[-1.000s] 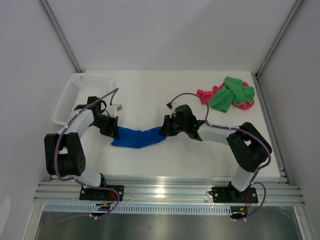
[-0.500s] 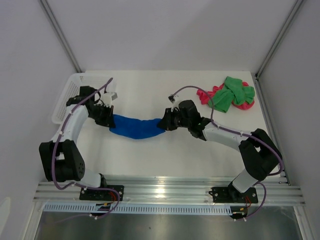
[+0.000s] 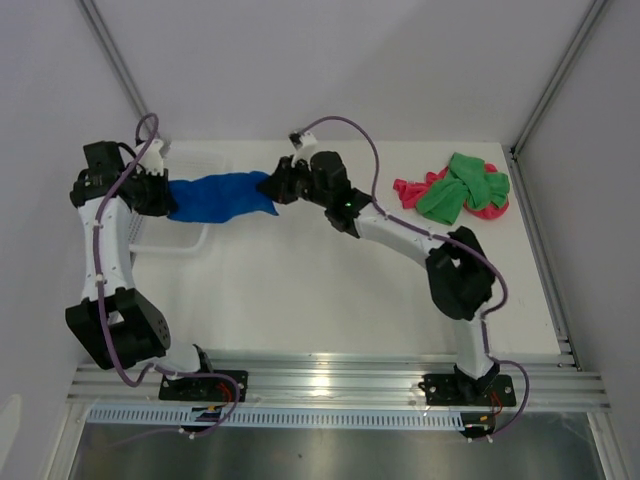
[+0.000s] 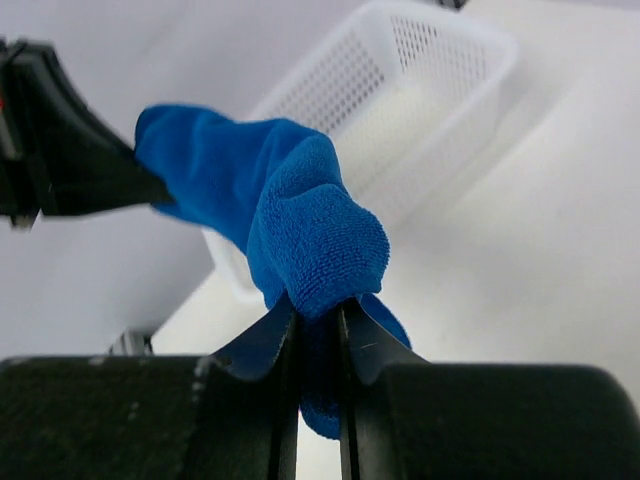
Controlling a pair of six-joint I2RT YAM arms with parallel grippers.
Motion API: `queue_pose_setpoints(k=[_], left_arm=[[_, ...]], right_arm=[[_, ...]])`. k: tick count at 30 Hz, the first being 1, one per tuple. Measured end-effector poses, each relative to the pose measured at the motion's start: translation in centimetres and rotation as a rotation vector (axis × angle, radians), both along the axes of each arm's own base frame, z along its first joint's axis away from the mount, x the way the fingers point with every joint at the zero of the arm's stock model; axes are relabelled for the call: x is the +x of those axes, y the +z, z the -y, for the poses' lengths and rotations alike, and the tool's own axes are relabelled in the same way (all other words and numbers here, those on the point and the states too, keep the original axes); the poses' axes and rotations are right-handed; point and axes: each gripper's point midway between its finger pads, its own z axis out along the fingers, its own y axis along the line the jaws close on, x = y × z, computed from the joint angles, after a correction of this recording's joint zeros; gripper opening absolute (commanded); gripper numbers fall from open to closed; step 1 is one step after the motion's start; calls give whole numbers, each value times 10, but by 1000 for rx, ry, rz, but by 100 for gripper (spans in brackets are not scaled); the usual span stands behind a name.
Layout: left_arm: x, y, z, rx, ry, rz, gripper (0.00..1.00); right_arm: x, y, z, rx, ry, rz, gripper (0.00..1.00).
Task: Roll the towels
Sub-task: Place the rolled towel into the container
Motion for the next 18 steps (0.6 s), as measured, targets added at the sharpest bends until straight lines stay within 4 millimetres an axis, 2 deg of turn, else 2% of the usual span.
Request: queue_pose_setpoints(k=[4,8,13,16,18], left_arm=[[7,5,-27,47,79,37,1],[16,8,-58,88,160,82,1],[20,0,-112,94,299,99,1],[20,-12,-140,94,356,96,1],[24,-20,-149,94,365,93,1]], right_arm=[[30,1,-53,64,-1,38,0],[37,-21,-110,117,17,73,0],[19,-63,-173,160,59,111,0],[2,-87,-193,165,68,117,0],[-10,-103,-203,144,75,123,0]])
